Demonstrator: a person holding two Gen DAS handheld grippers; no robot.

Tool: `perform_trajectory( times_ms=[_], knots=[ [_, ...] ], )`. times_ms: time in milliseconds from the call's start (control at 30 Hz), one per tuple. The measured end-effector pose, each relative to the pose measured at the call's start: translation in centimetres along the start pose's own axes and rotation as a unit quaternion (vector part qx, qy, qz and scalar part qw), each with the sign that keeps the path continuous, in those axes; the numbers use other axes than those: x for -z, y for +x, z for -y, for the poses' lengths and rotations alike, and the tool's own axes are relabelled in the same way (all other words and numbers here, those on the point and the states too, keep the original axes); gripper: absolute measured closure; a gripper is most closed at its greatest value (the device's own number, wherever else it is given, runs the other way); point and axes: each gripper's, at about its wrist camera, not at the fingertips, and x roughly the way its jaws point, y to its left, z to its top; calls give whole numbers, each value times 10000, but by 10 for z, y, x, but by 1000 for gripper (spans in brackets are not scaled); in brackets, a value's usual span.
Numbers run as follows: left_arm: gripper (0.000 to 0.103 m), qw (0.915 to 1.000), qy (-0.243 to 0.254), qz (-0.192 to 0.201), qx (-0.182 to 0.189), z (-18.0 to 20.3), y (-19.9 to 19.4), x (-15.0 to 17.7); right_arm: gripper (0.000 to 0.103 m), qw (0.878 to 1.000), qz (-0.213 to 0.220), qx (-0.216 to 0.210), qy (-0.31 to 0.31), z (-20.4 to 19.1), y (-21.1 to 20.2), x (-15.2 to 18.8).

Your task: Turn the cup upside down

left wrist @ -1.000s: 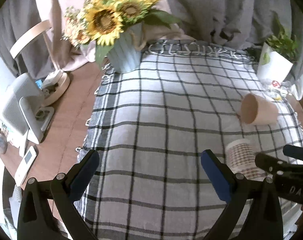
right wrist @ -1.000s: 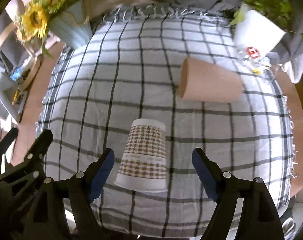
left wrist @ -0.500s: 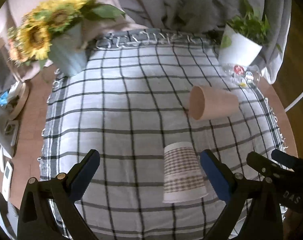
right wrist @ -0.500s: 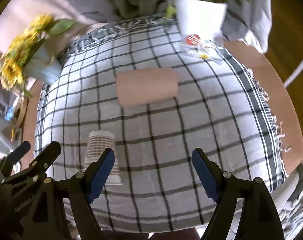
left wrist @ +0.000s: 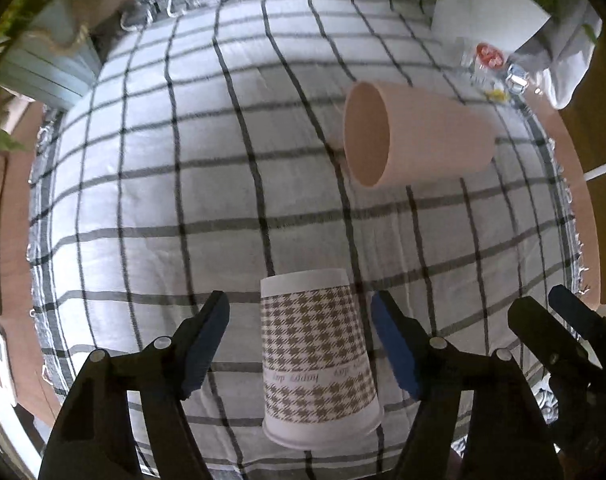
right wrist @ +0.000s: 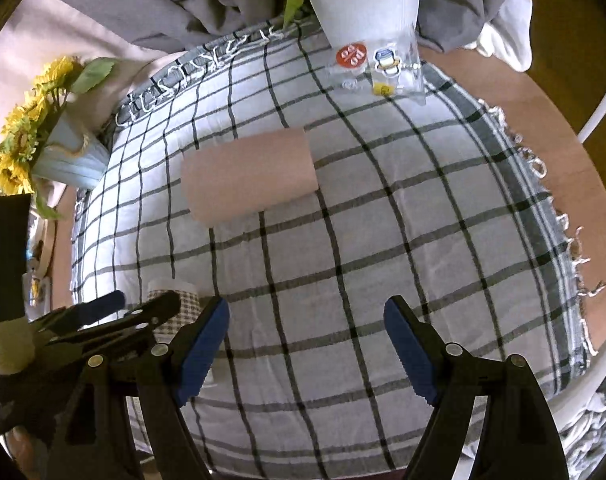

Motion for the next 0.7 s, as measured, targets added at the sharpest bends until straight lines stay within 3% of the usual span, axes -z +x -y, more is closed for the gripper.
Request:
perform_trajectory(
  times_ms=[333,567,700],
  knots=[
    [47,9981,16,-611,16,7,32,-9,23,9997,-122,-178,107,8,14,-6],
    [48,9989,-125,-432,164,-1,20,-2,23,9997,-108,-197,58,10,12,-9],
    [48,9996,-193,45,191,-8,-5,8,23,9997,-51,-224,2,9,7,-11]
  ],
)
